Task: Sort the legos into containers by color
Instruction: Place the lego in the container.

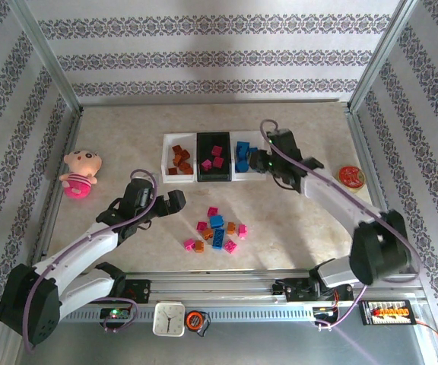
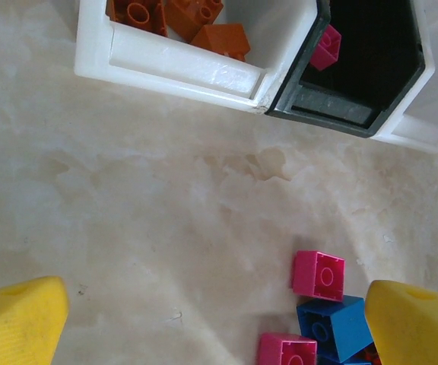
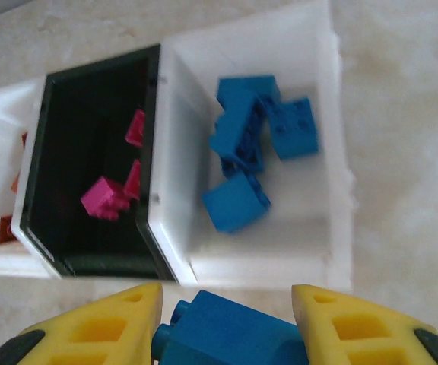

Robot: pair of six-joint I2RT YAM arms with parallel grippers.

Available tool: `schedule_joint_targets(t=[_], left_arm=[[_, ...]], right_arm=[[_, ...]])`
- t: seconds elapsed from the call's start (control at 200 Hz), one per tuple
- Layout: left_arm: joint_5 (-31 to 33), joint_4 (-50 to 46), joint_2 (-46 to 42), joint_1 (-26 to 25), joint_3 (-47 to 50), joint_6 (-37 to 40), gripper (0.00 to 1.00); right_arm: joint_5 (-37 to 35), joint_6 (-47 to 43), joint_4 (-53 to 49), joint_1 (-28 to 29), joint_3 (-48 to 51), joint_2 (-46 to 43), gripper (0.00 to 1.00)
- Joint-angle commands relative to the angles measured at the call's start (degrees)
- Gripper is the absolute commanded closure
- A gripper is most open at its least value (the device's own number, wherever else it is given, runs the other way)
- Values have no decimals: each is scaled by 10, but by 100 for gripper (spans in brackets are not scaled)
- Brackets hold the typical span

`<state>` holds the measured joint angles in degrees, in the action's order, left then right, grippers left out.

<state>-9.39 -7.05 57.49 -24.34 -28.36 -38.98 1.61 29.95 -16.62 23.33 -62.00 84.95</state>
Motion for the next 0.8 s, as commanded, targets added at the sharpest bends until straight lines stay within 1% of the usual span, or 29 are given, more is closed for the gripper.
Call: schedule_joint_targets(t=[0.0, 0.1, 0.225, 0.335, 0.395, 0.48, 0.535, 0.62, 0.69, 0.794], left_arm=[[-9, -7, -17, -2, 7, -7, 0], [-21, -14, -22, -2, 8, -3, 0], [-36, -23, -22, -2, 9, 5, 0], [-45, -27, -22, -2, 11, 9, 0], [-51, -28, -22, -2, 14, 9, 0], [-59, -28, -20, -2, 15, 10, 0], [-68, -27, -18, -3, 15, 11, 0], [-85, -32, -13, -3, 12, 13, 0], [-93, -46, -8, -11, 7, 17, 4], [-79, -79, 4, -56, 1, 22, 11]], right_arm=[[2, -38, -6, -7, -58, 84, 77], [1, -45, -10, -11, -109, 152, 76], [-3, -49, -18, -13, -154, 209, 73], [-13, -45, -31, -14, -179, 241, 66], [-16, -42, -35, -15, -185, 250, 60], [-15, -38, -36, -15, -191, 254, 44], [-15, -35, -37, -15, -193, 251, 38], [-14, -34, -37, -15, -188, 235, 36], [-10, -32, -30, -14, -173, 211, 35], [-2, -28, -20, -11, -137, 174, 35]])
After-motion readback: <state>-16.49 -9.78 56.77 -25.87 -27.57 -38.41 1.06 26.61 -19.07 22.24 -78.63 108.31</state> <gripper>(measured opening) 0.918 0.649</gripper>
